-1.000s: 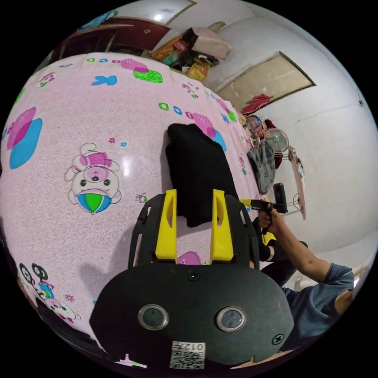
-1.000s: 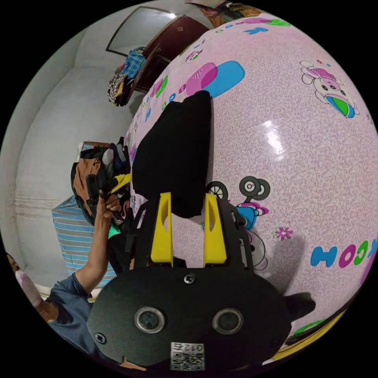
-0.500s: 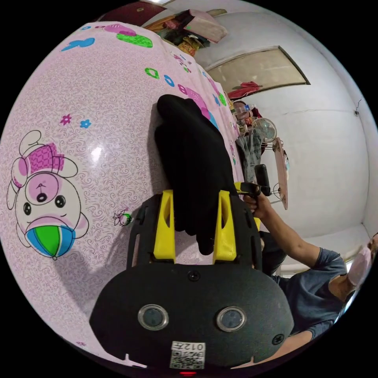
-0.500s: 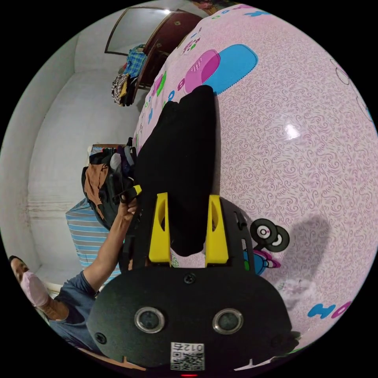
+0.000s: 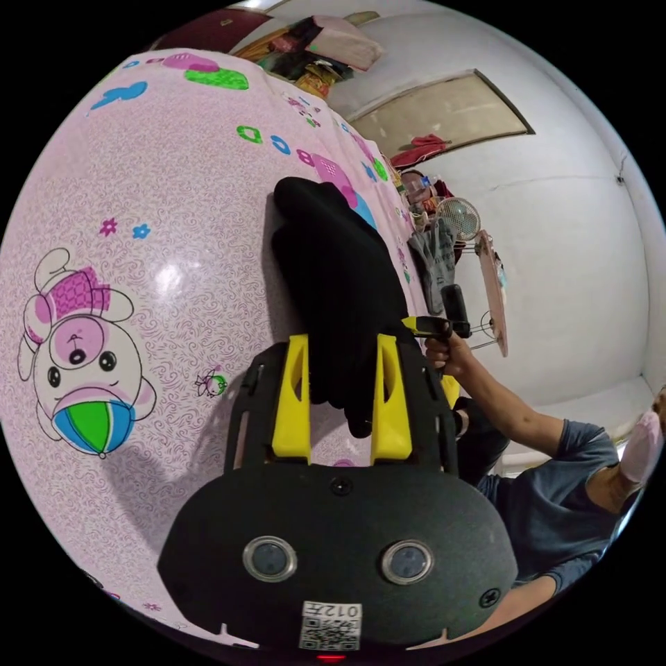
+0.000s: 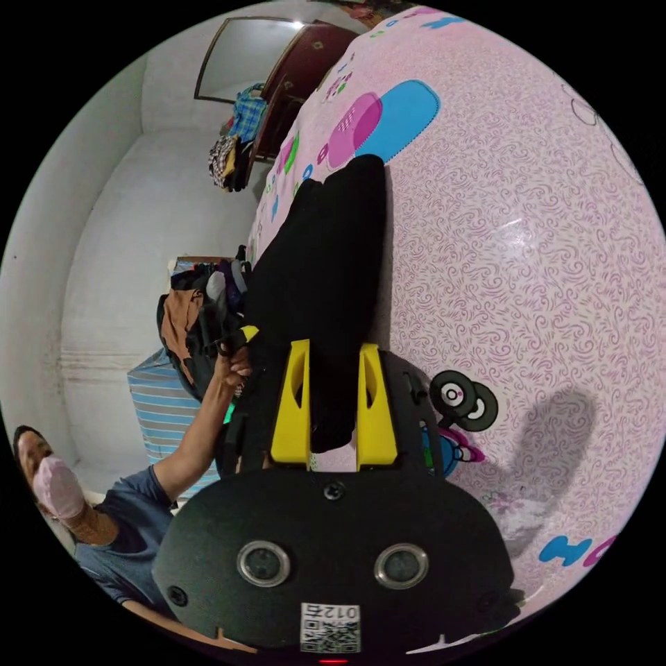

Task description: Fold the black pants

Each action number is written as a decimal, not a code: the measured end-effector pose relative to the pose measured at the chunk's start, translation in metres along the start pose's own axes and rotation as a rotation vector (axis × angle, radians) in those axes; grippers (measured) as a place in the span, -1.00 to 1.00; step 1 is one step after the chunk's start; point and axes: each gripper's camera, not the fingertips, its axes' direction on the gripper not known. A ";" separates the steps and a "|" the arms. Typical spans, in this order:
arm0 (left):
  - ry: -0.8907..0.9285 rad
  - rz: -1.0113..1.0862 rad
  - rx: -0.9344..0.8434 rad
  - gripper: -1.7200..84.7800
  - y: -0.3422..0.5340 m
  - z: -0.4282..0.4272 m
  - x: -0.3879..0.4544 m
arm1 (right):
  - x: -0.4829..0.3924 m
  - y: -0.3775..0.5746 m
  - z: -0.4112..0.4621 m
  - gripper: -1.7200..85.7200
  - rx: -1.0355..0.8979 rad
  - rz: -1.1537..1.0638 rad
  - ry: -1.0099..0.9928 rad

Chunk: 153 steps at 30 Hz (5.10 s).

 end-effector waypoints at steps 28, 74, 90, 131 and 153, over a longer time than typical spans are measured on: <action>0.113 -0.003 0.020 -0.67 0.007 0.129 0.061 | -0.065 0.169 -0.151 -0.79 0.065 -0.043 -0.042; 0.127 0.424 -0.410 -0.66 0.134 0.760 0.500 | 0.062 0.849 -0.596 -0.78 0.515 0.074 0.136; -0.066 0.522 -0.453 -0.67 0.196 0.849 0.542 | 0.089 0.952 -0.574 -0.71 0.603 0.248 0.242; -0.625 1.136 -0.347 -0.74 0.454 0.935 0.678 | 0.022 1.116 -0.418 -0.83 0.654 0.219 0.868; -0.734 1.234 -0.430 -0.94 0.451 0.964 0.698 | 0.022 1.083 -0.409 -0.92 0.385 0.192 1.084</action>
